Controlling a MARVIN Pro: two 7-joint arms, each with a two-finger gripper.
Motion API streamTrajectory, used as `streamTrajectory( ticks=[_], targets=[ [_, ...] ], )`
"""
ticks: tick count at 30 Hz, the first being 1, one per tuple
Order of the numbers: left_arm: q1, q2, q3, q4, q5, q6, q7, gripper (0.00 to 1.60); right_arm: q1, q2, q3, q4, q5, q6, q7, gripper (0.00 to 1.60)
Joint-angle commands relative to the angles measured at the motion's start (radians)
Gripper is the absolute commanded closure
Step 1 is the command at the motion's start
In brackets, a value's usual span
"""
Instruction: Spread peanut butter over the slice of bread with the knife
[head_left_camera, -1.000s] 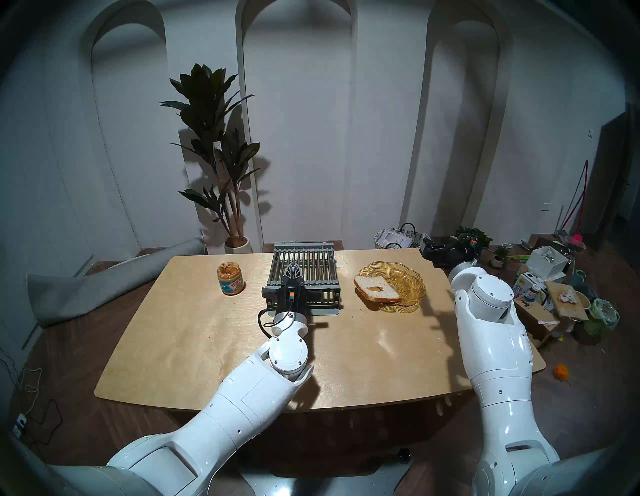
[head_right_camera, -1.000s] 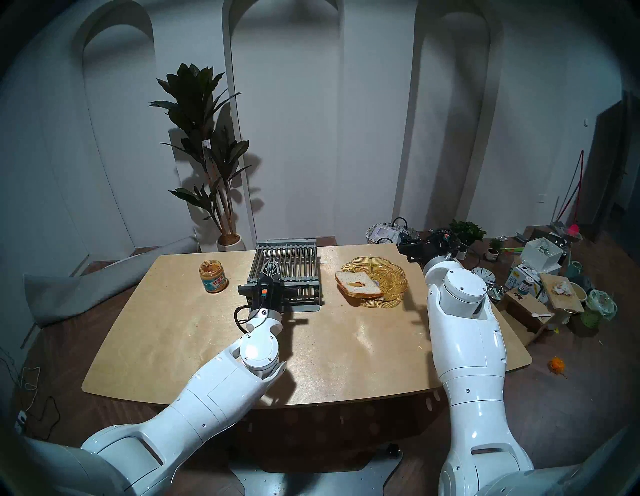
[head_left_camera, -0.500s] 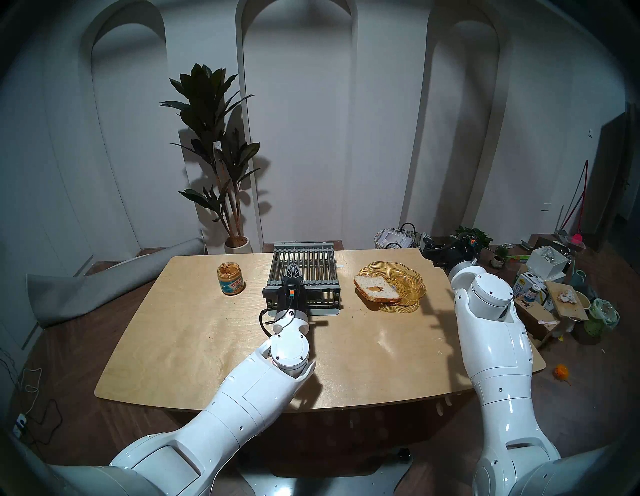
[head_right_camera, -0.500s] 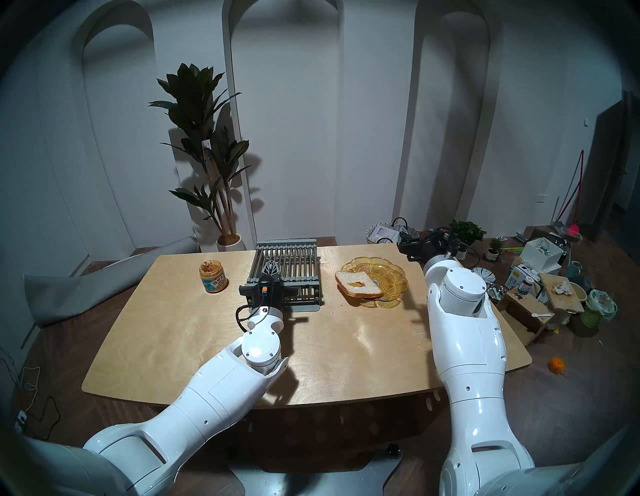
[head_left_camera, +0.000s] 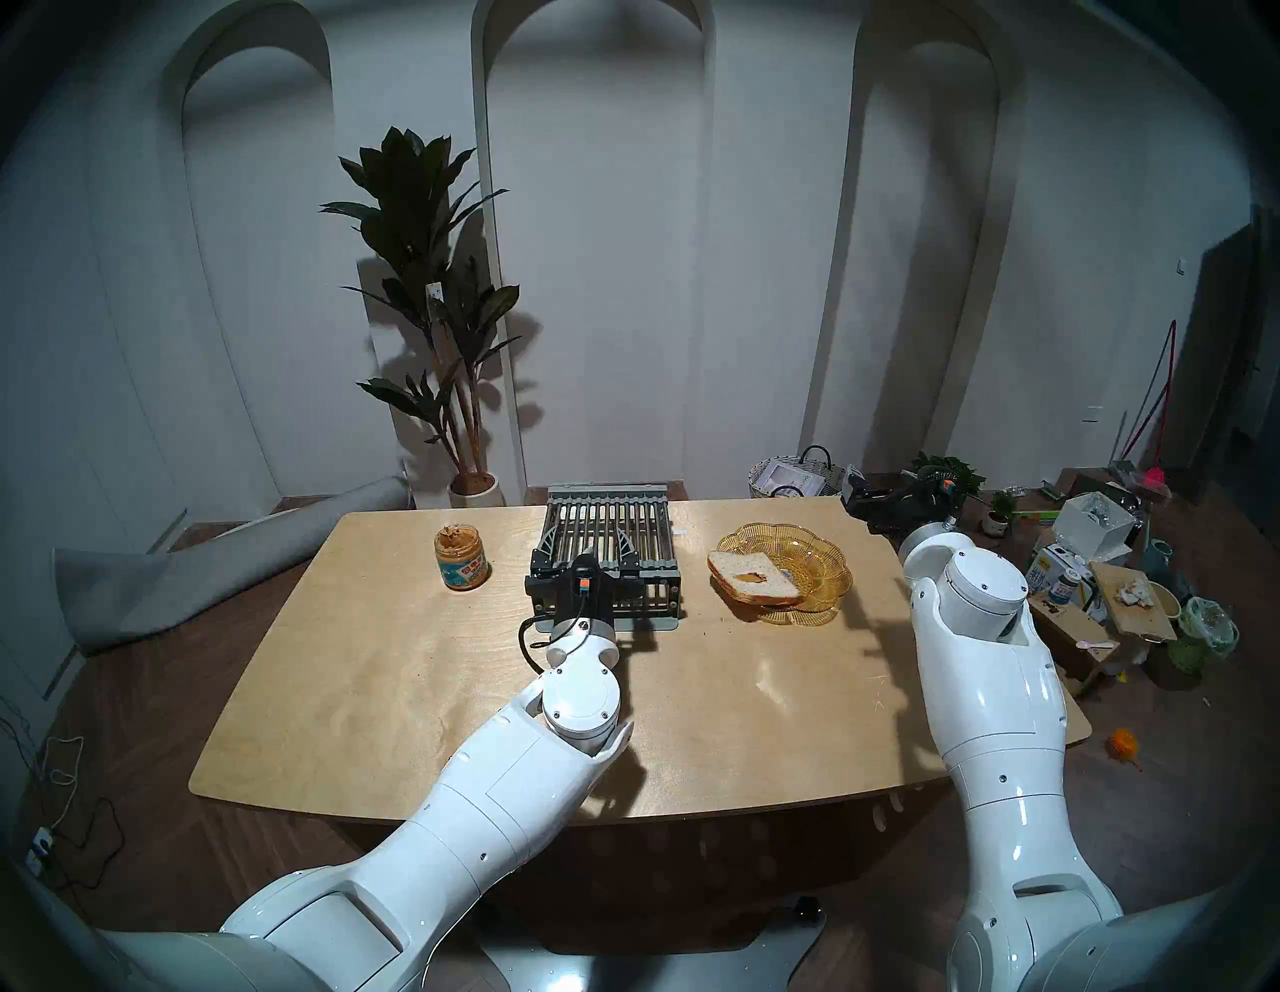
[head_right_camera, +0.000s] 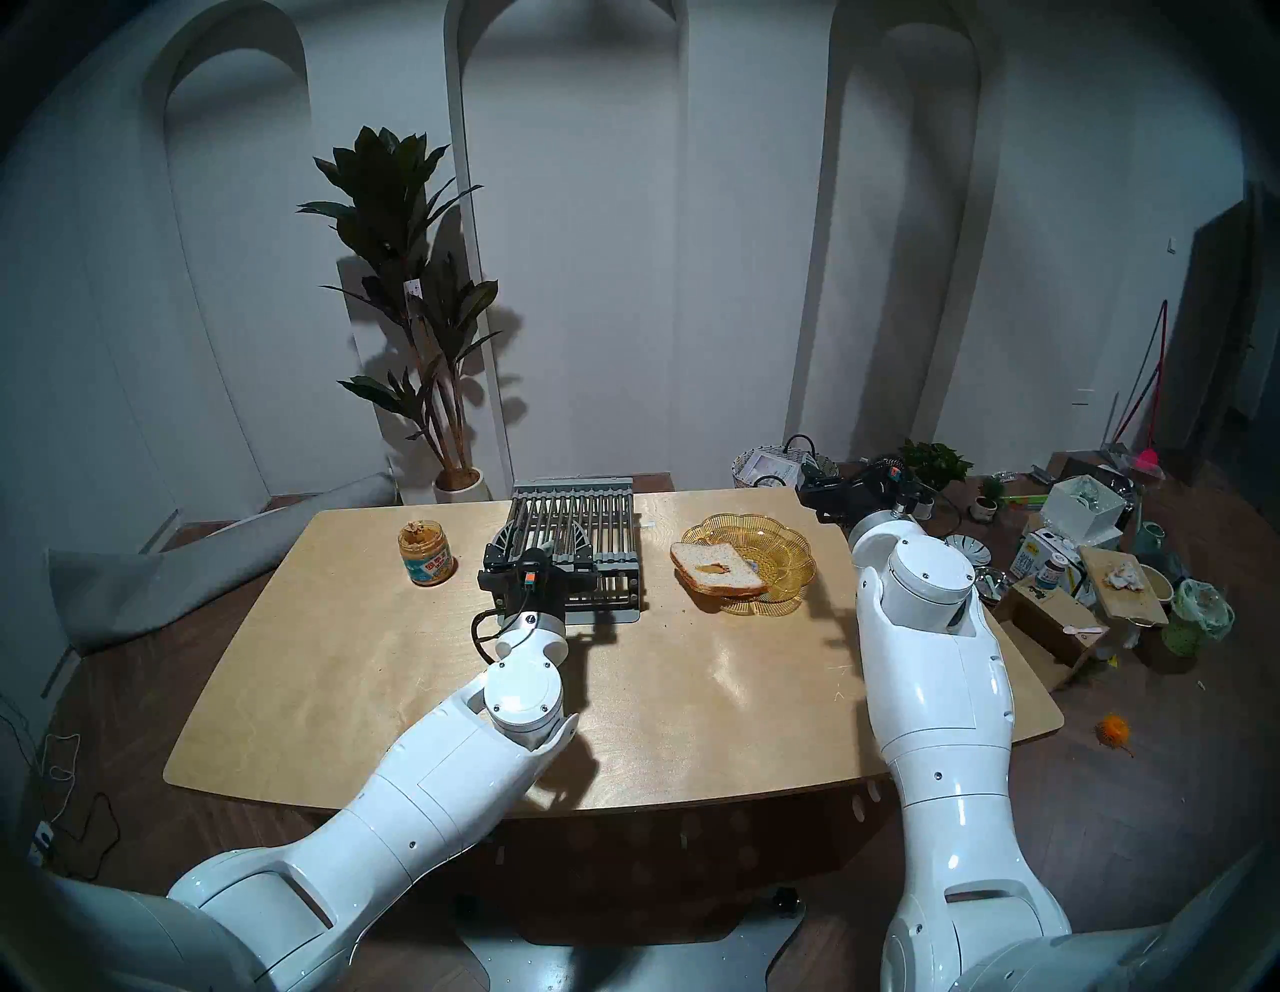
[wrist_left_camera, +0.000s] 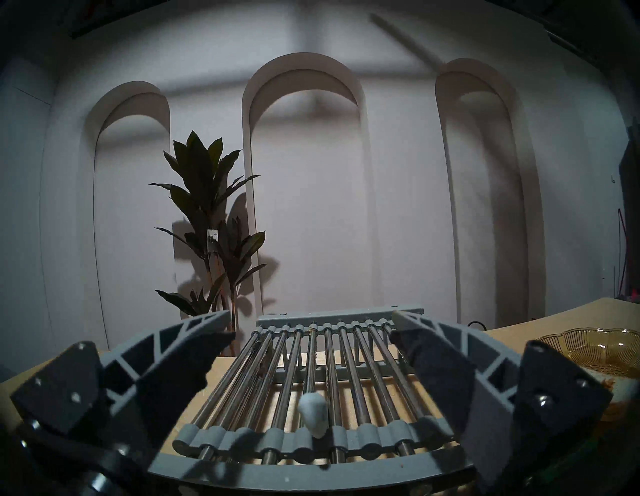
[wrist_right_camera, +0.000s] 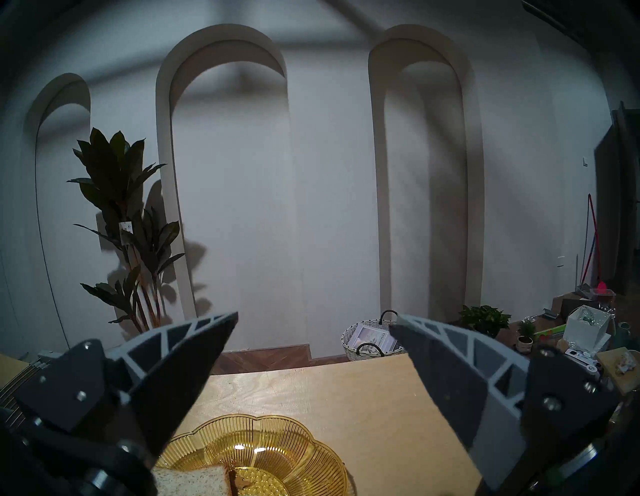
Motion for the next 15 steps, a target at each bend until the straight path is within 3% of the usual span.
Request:
streamTrajectory(
  ticks=[1, 10, 15],
  targets=[
    [-0.012, 0.007, 0.0, -0.043, 0.022, 0.006, 0.015, 0.0, 0.016, 0.001, 0.002, -0.018, 0.003, -0.016, 0.002, 0.0],
    [0.011, 0.035, -0.012, -0.149, 0.038, -0.024, 0.045, 0.0, 0.024, 0.002, 0.002, -0.02, 0.019, 0.013, 0.009, 0.0],
    [0.006, 0.084, -0.02, -0.216, 0.022, -0.032, -0.003, 0.0, 0.028, 0.003, -0.017, -0.039, 0.013, 0.019, 0.014, 0.0]
  ],
)
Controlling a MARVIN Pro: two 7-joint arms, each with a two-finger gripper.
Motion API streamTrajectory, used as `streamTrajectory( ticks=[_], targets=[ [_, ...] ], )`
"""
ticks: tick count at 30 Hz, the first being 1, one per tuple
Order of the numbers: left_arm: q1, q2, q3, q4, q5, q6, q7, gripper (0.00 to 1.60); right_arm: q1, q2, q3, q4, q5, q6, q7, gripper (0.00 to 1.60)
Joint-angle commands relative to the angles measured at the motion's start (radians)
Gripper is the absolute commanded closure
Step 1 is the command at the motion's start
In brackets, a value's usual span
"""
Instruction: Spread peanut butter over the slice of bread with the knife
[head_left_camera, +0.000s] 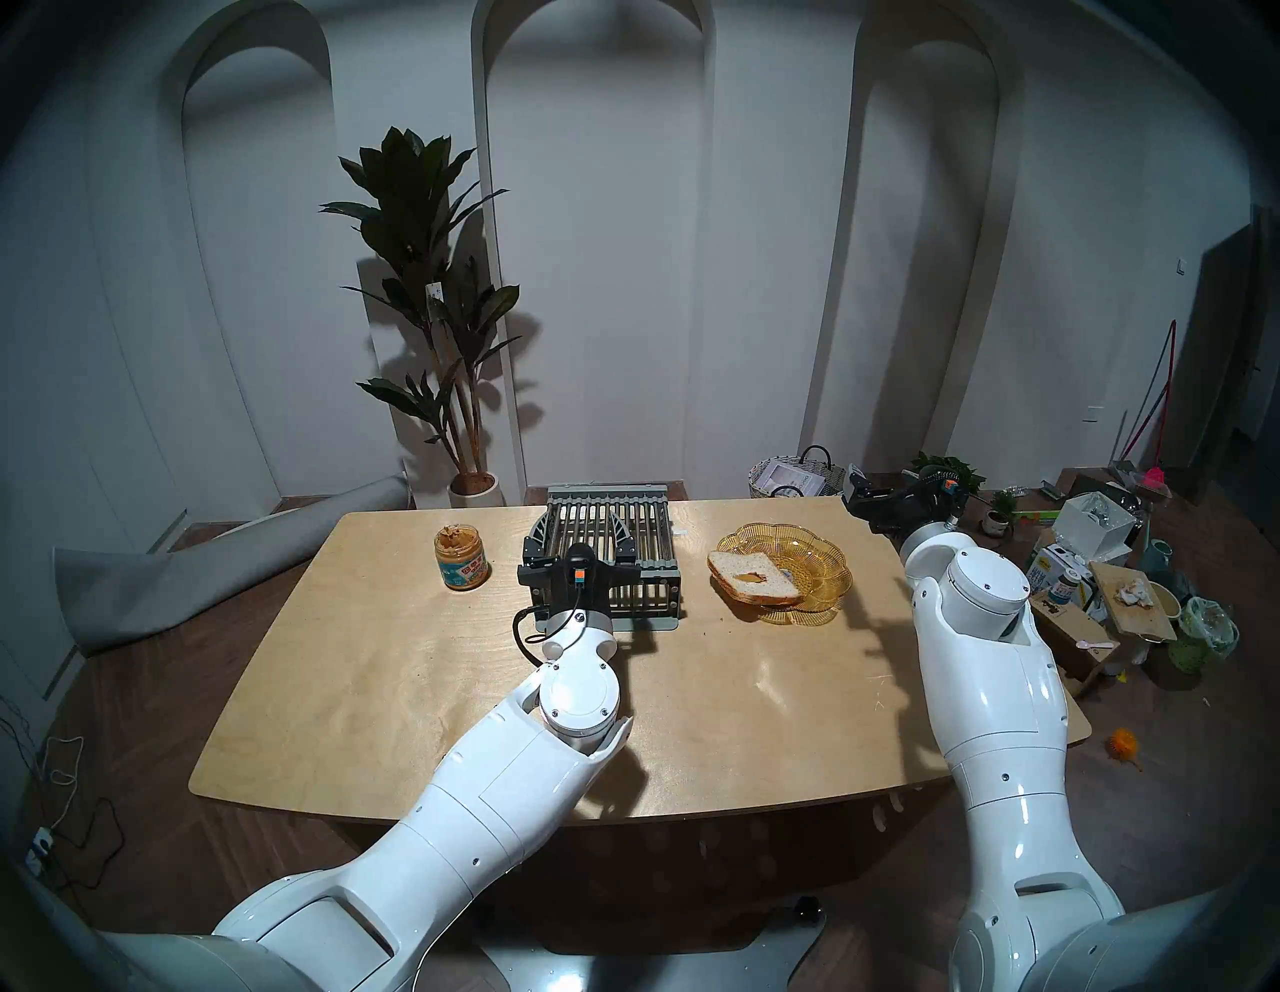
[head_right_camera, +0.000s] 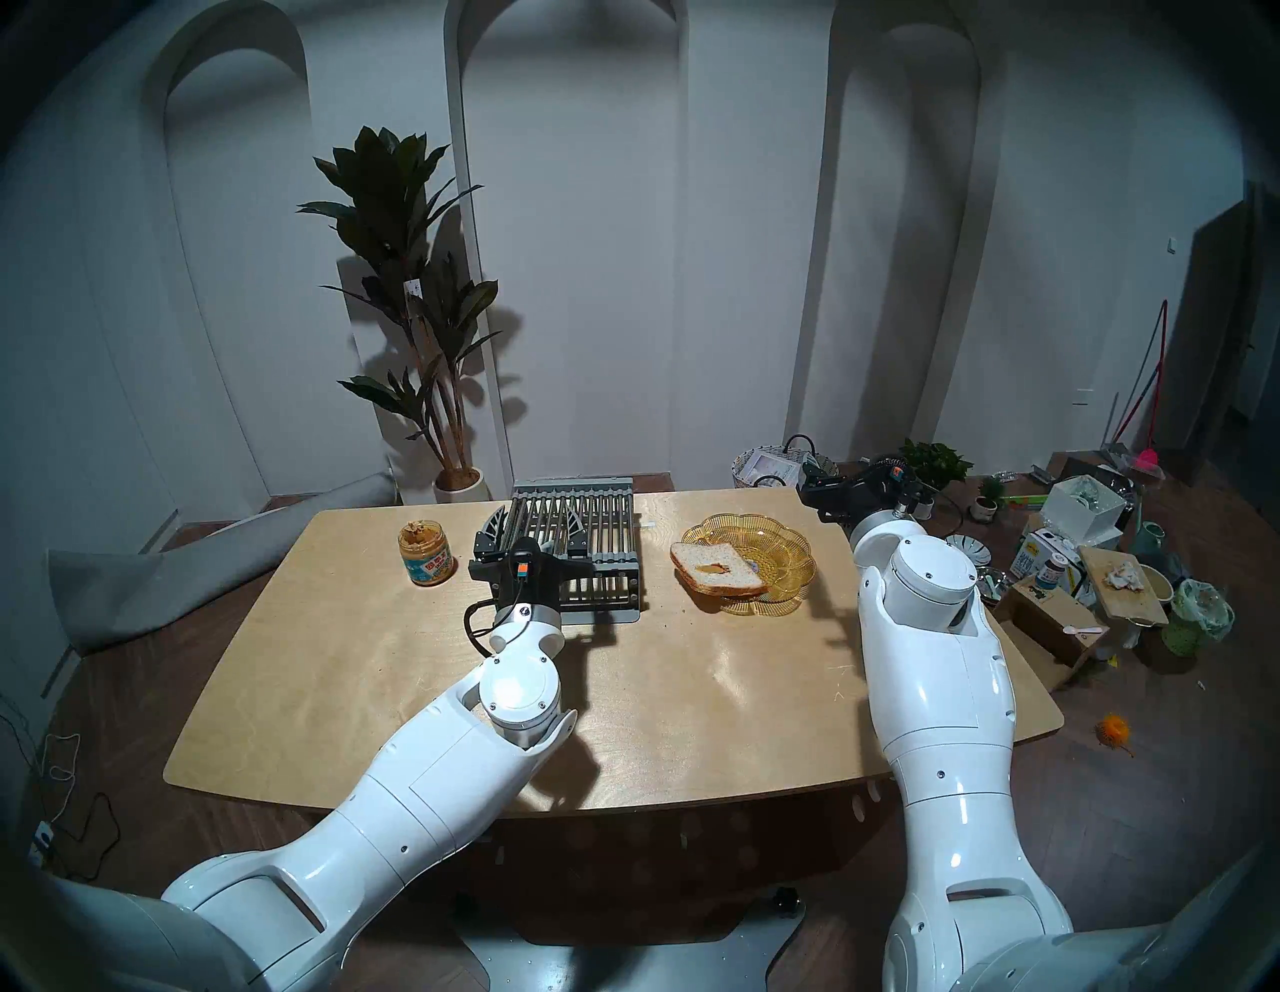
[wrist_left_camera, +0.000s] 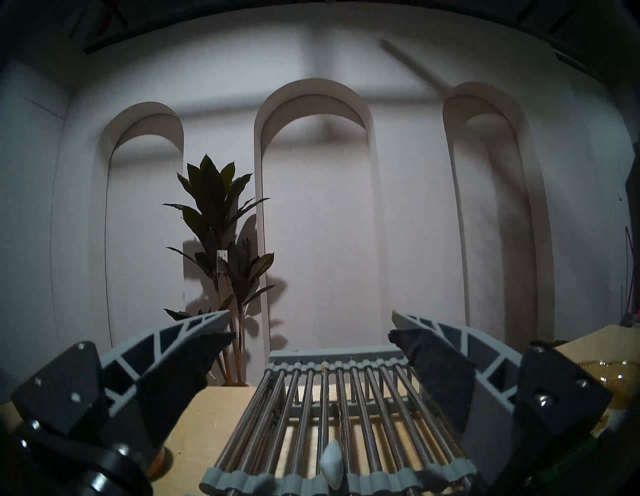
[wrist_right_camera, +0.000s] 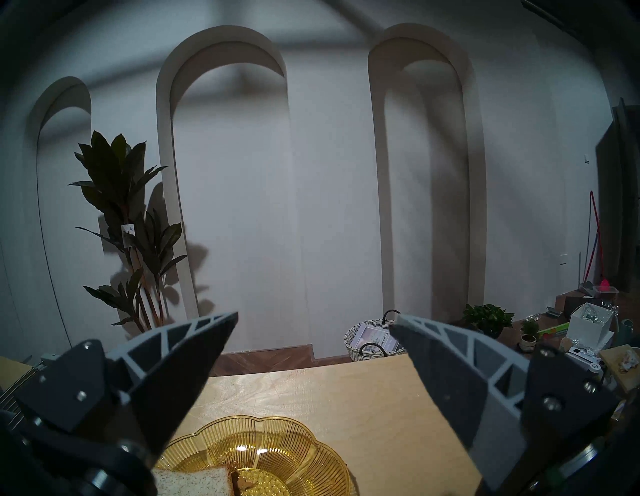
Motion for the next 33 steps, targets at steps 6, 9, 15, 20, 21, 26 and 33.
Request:
streamTrajectory(
  ticks=[6, 9, 15, 20, 21, 26, 33],
  targets=[
    [-0.013, 0.157, -0.093, -0.193, -0.052, 0.004, -0.129, 0.0, 0.03, -0.004, -0.061, -0.042, -0.014, -0.005, 0.023, 0.0],
    [0.001, 0.187, -0.137, -0.196, -0.064, 0.015, -0.179, 0.0, 0.034, -0.011, -0.09, -0.039, -0.021, -0.017, 0.031, 0.0],
    [0.028, 0.26, -0.2, -0.22, -0.119, 0.023, -0.288, 0.0, 0.052, -0.02, -0.133, -0.03, -0.047, -0.032, 0.036, 0.0],
    [0.05, 0.317, -0.243, -0.234, -0.173, 0.036, -0.371, 0.0, 0.061, -0.024, -0.161, -0.012, -0.07, -0.044, 0.033, 0.0],
    [0.057, 0.333, -0.261, -0.239, -0.192, 0.046, -0.402, 0.0, 0.064, -0.026, -0.171, -0.005, -0.08, -0.049, 0.032, 0.0],
    [0.08, 0.386, -0.291, -0.273, -0.255, 0.061, -0.483, 0.0, 0.07, -0.026, -0.191, 0.014, -0.104, -0.062, 0.026, 0.0],
    [0.101, 0.472, -0.319, -0.314, -0.393, 0.107, -0.615, 0.0, 0.086, -0.028, -0.216, 0.055, -0.145, -0.096, 0.001, 0.0]
  ],
)
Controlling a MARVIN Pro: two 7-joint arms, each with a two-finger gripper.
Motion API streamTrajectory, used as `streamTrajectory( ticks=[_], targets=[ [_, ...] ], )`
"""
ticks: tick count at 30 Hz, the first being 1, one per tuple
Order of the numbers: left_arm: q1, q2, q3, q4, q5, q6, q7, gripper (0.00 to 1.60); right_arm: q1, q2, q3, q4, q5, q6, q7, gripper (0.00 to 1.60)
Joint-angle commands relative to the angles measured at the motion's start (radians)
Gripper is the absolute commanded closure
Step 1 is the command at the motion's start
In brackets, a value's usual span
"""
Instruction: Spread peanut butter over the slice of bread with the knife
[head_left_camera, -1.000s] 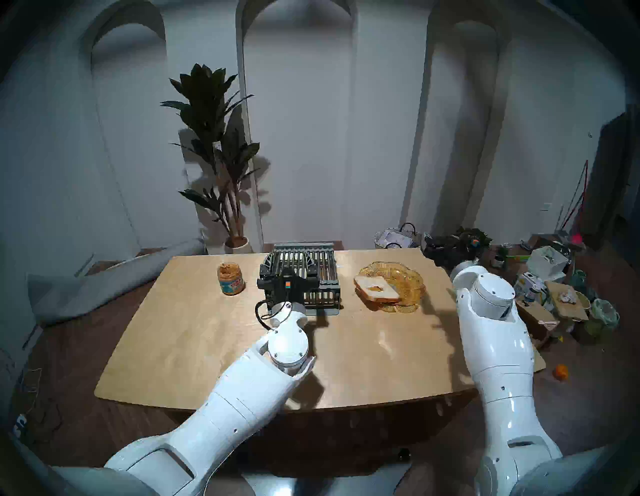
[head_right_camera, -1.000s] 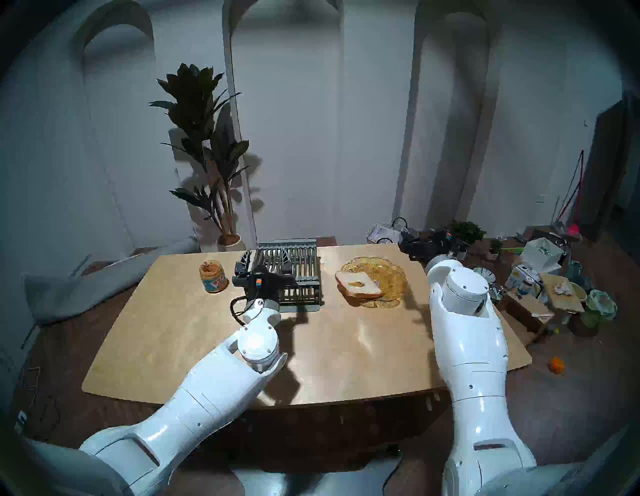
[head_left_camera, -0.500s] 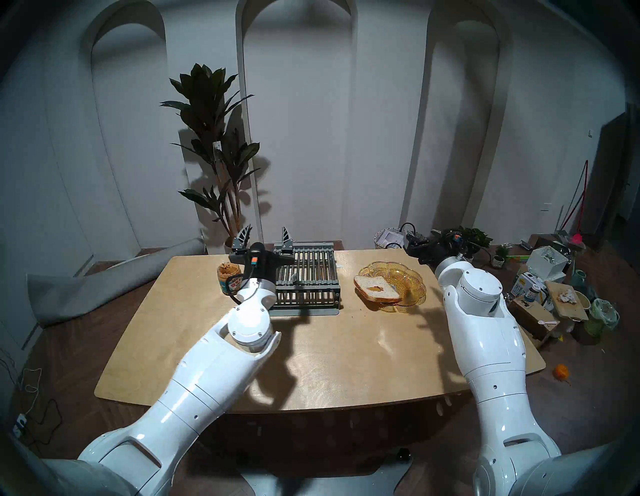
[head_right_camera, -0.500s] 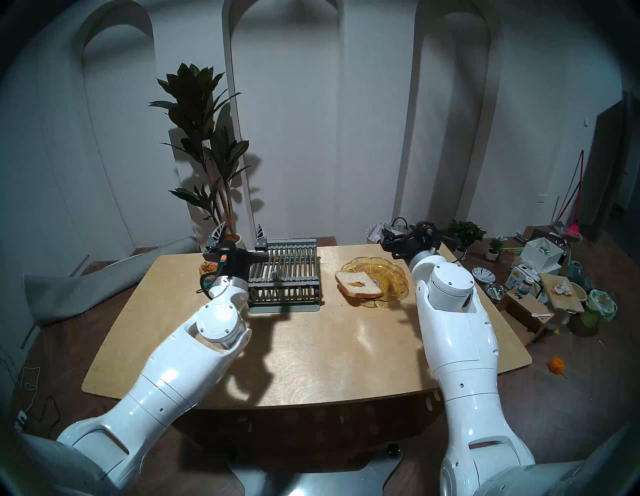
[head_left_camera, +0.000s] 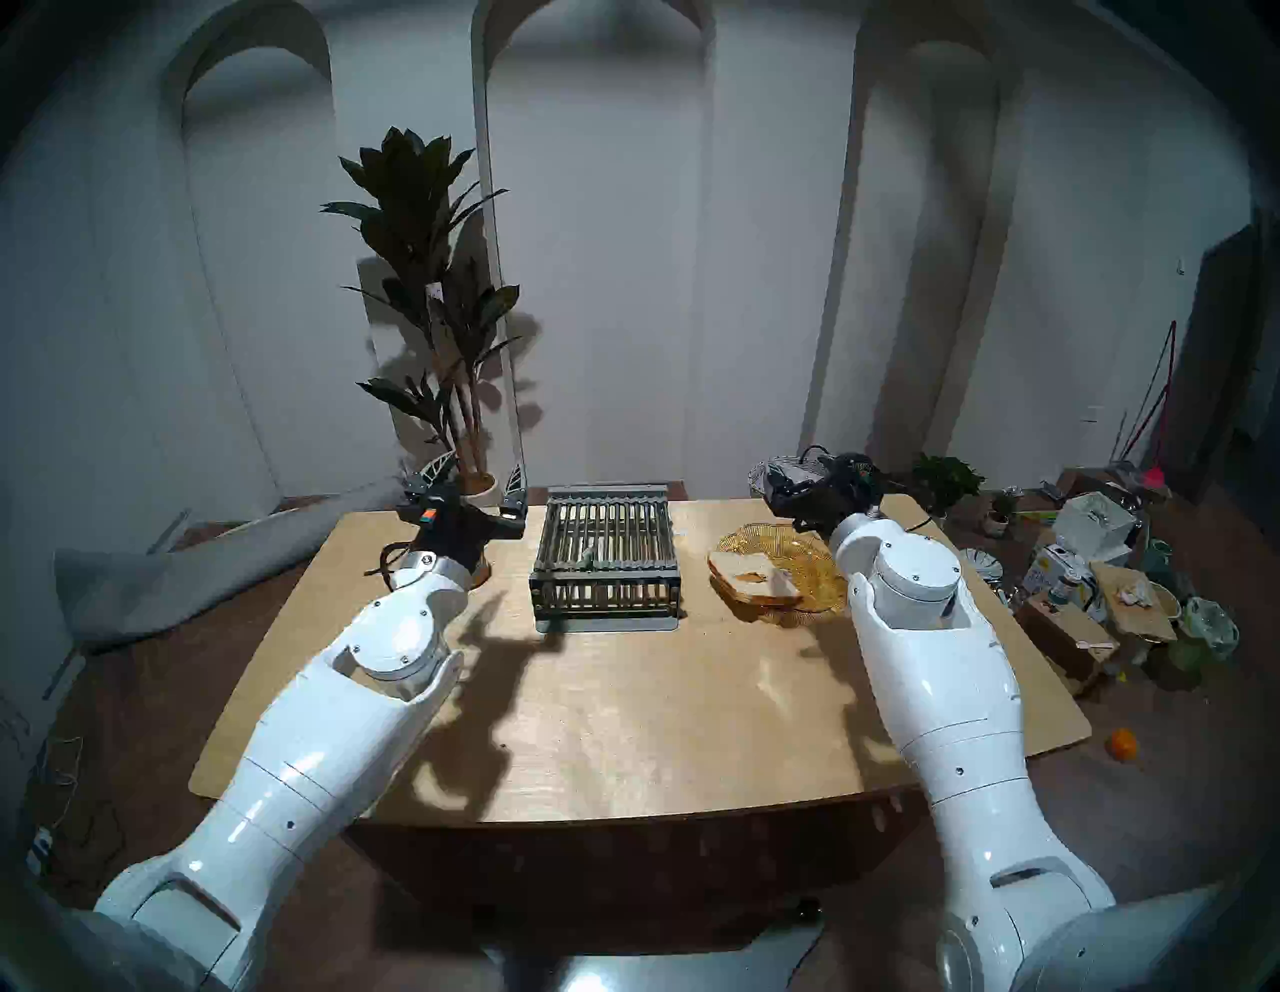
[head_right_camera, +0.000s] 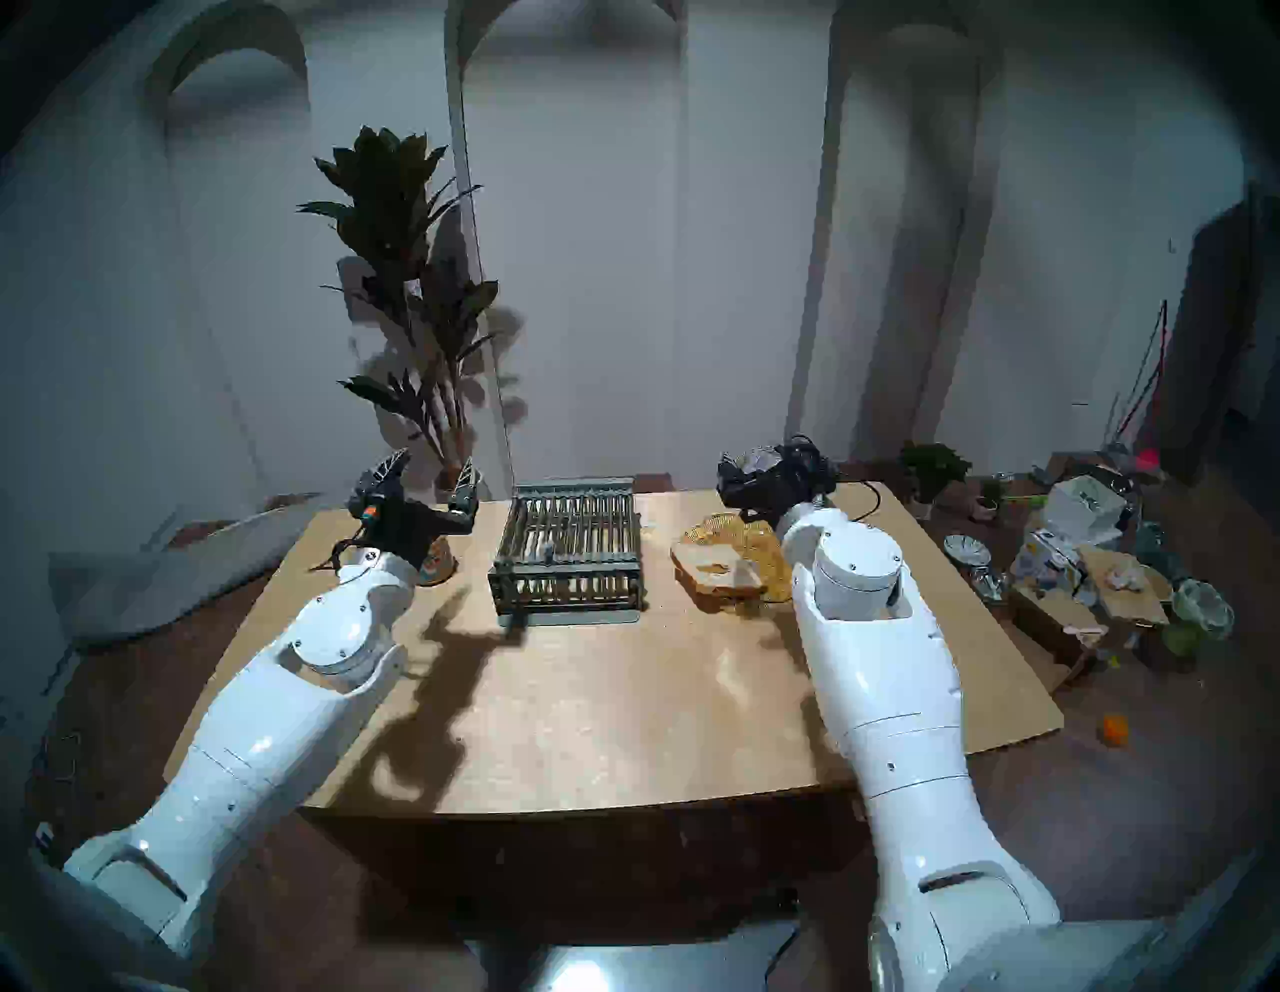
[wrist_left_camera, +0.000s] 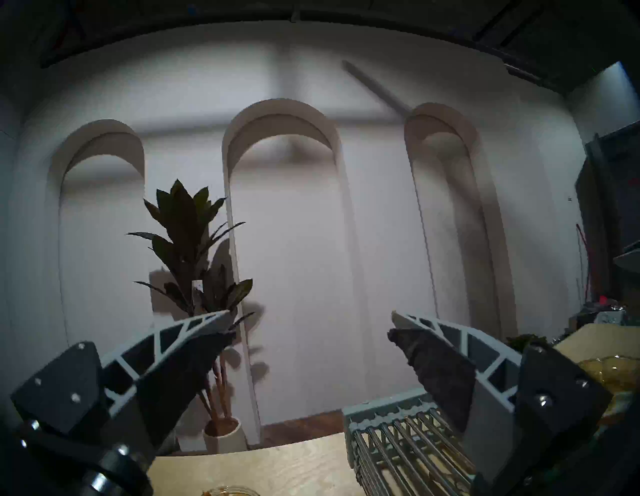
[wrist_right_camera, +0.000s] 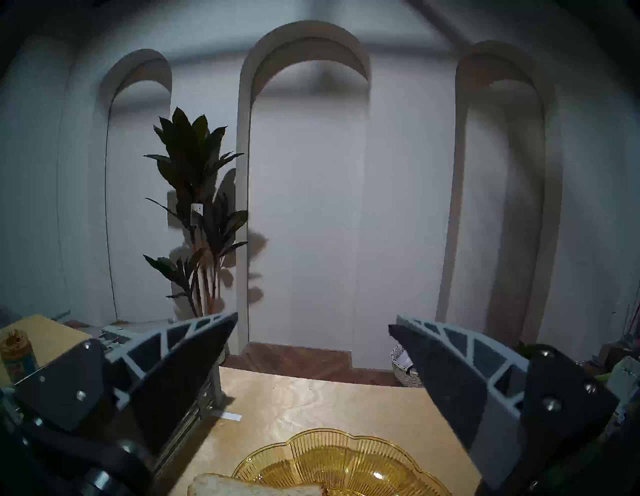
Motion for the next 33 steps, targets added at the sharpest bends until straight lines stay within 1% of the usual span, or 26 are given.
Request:
streamTrajectory(
  ticks=[1, 2, 3, 4, 5, 8, 9, 10, 11, 13, 18, 24, 26, 27, 33],
  targets=[
    [0.006, 0.118, -0.04, -0.067, -0.12, 0.033, -0.126, 0.0, 0.04, -0.006, -0.022, 0.028, -0.039, -0.058, -0.027, 0.0],
    [0.006, 0.129, -0.042, -0.072, -0.14, 0.04, -0.143, 0.0, 0.043, -0.007, -0.025, 0.037, -0.044, -0.07, -0.032, 0.0],
    [0.005, 0.134, -0.048, -0.073, -0.169, 0.052, -0.165, 0.0, 0.045, -0.008, -0.026, 0.049, -0.042, -0.098, -0.028, 0.0],
    [0.003, 0.15, -0.057, -0.074, -0.22, 0.069, -0.208, 0.0, 0.049, -0.025, -0.016, 0.077, -0.025, -0.122, -0.034, 0.0],
    [0.003, 0.15, -0.057, -0.074, -0.22, 0.069, -0.208, 0.0, 0.049, -0.025, -0.016, 0.077, -0.025, -0.122, -0.034, 0.0],
    [-0.004, 0.157, -0.066, -0.063, -0.284, 0.092, -0.26, 0.0, 0.058, -0.039, -0.005, 0.12, -0.004, -0.174, -0.031, 0.0],
    [-0.008, 0.159, -0.067, -0.054, -0.282, 0.104, -0.273, 0.0, 0.061, -0.047, 0.006, 0.133, 0.018, -0.184, -0.022, 0.0],
    [-0.011, 0.154, -0.072, -0.046, -0.308, 0.112, -0.296, 0.0, 0.065, -0.047, 0.009, 0.144, 0.023, -0.202, -0.019, 0.0],
    [-0.015, 0.154, -0.071, -0.039, -0.305, 0.116, -0.299, 0.0, 0.069, -0.048, 0.011, 0.152, 0.029, -0.214, -0.015, 0.0],
    [-0.024, 0.141, -0.07, -0.022, -0.3, 0.13, -0.282, 0.0, 0.079, -0.047, 0.018, 0.174, 0.051, -0.246, 0.001, 0.0],
    [-0.033, 0.123, -0.07, -0.009, -0.295, 0.139, -0.253, 0.0, 0.085, -0.042, 0.023, 0.194, 0.063, -0.264, 0.015, 0.0],
    [-0.04, 0.107, -0.065, 0.005, -0.281, 0.13, -0.225, 0.0, 0.089, -0.038, 0.024, 0.216, 0.067, -0.281, 0.03, 0.0],
    [-0.044, 0.102, -0.059, 0.003, -0.26, 0.138, -0.195, 0.0, 0.09, -0.032, 0.02, 0.221, 0.065, -0.289, 0.044, 0.0],
    [-0.044, 0.101, -0.058, 0.003, -0.258, 0.138, -0.192, 0.0, 0.089, -0.037, 0.024, 0.221, 0.075, -0.289, 0.048, 0.0],
    [-0.044, 0.097, -0.058, 0.001, -0.248, 0.139, -0.181, 0.0, 0.092, -0.037, 0.026, 0.227, 0.078, -0.298, 0.057, 0.0]
  ],
)
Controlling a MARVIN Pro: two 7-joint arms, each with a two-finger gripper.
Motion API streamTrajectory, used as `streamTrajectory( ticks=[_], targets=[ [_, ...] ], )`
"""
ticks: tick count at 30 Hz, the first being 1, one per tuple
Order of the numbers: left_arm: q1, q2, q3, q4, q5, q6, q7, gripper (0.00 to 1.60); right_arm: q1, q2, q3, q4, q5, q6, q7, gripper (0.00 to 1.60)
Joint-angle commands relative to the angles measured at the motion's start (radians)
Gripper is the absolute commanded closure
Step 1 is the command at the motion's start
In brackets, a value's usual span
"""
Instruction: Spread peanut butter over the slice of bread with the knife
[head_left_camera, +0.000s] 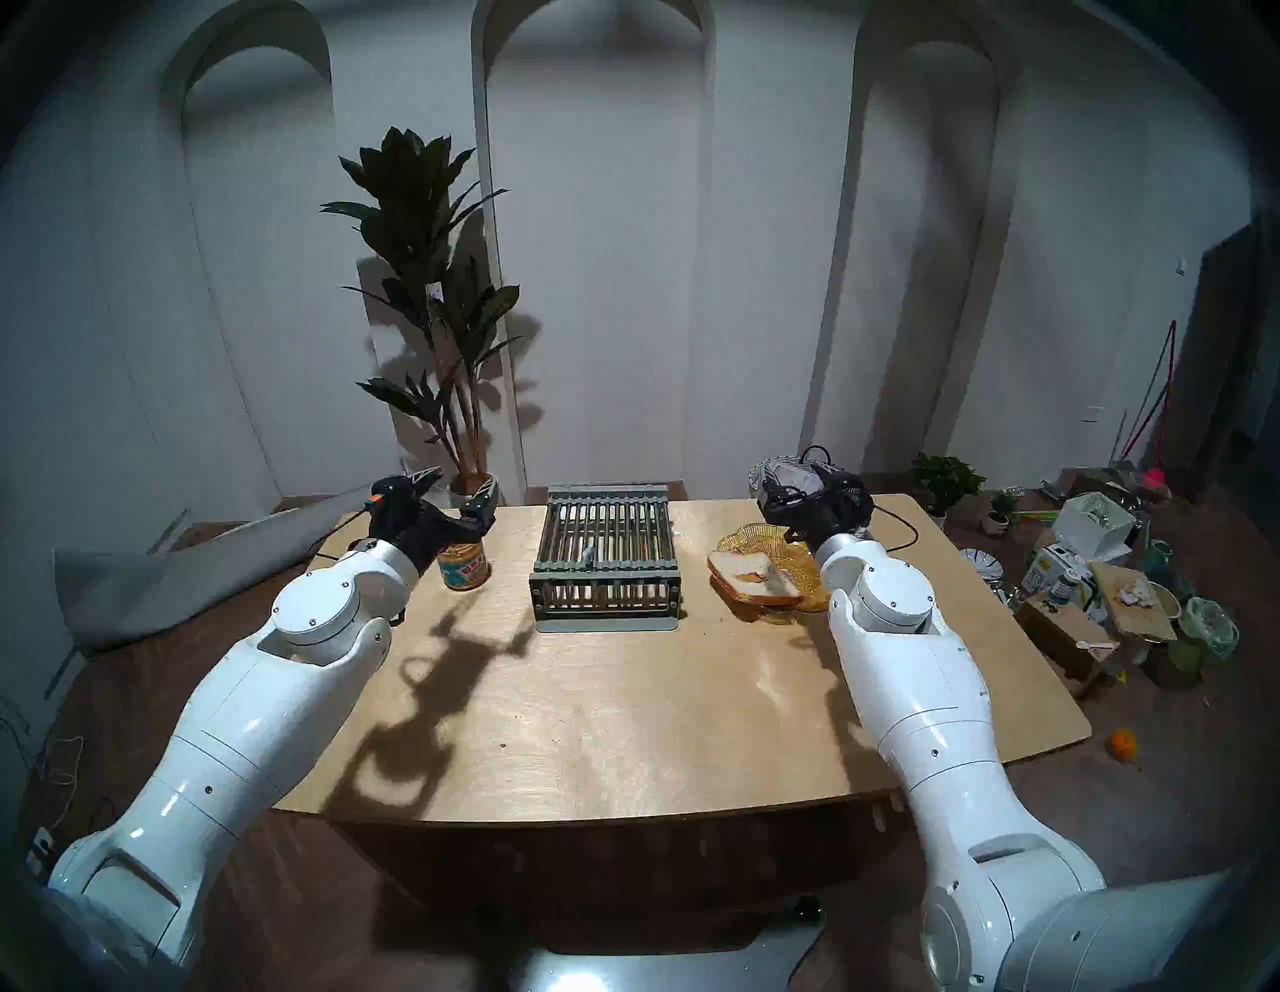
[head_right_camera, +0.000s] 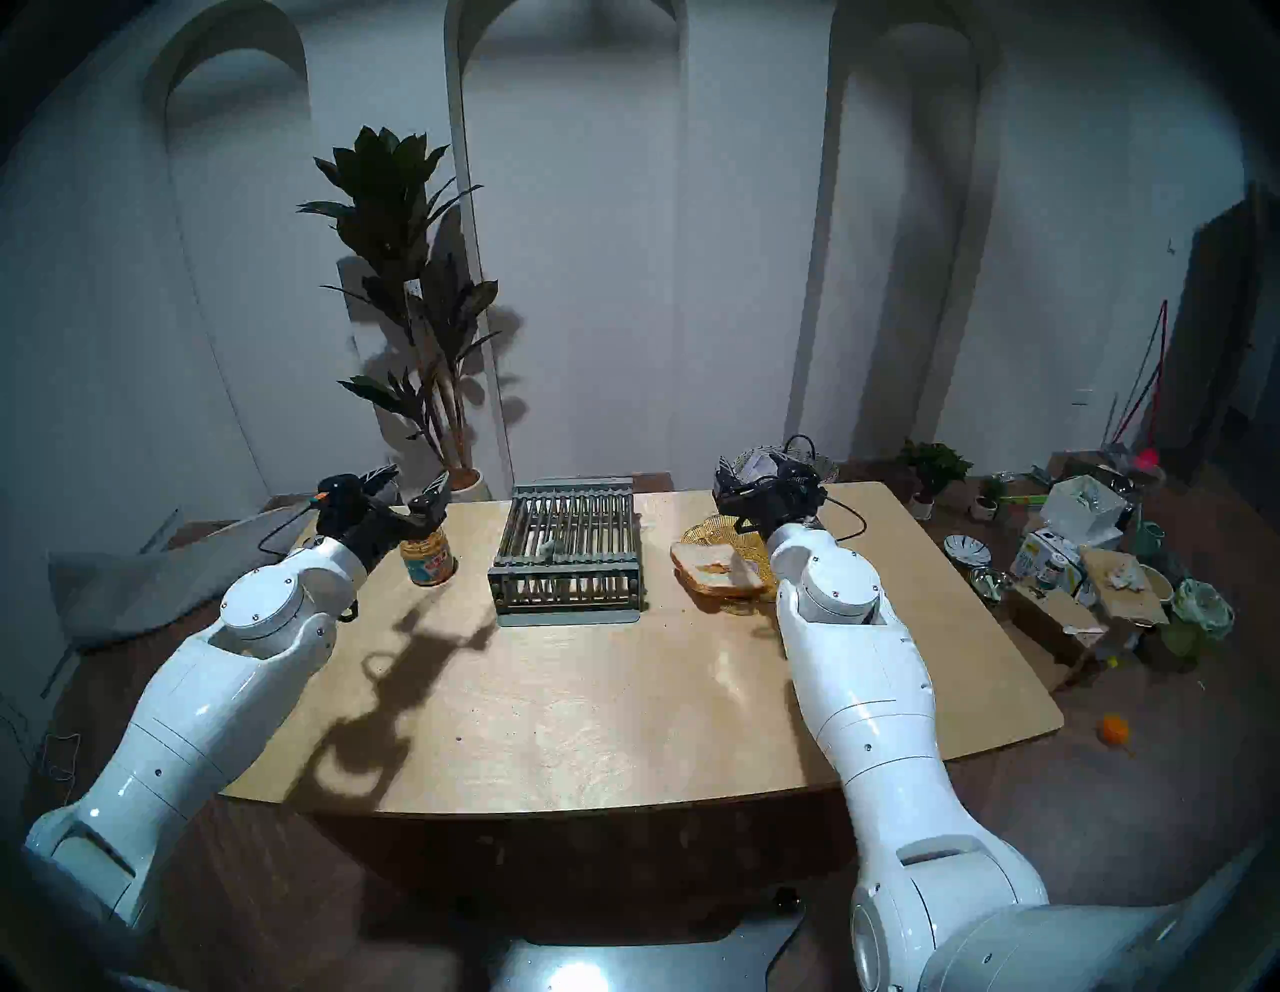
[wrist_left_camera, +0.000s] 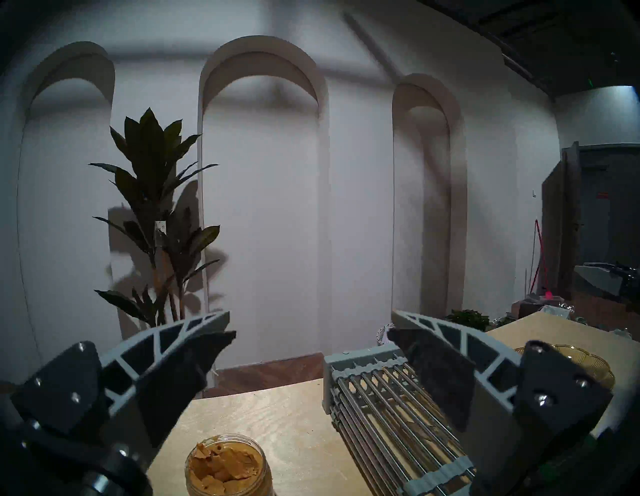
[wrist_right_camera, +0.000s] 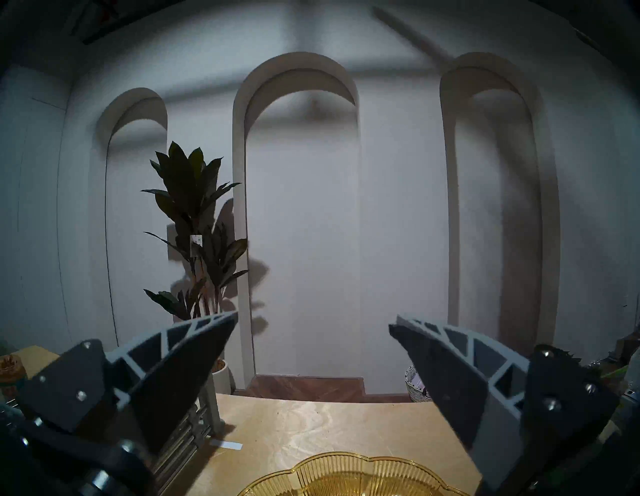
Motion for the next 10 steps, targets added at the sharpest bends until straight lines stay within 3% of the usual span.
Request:
streamTrajectory(
  ticks=[1, 10],
  targets=[
    [-0.031, -0.005, -0.006, -0.016, 0.013, -0.006, 0.012, 0.0, 0.024, -0.002, 0.001, -0.012, 0.005, -0.027, 0.01, 0.0],
    [-0.03, -0.008, -0.008, -0.017, 0.018, -0.005, 0.014, 0.0, 0.025, -0.002, 0.002, -0.009, 0.006, -0.031, 0.013, 0.0]
  ],
)
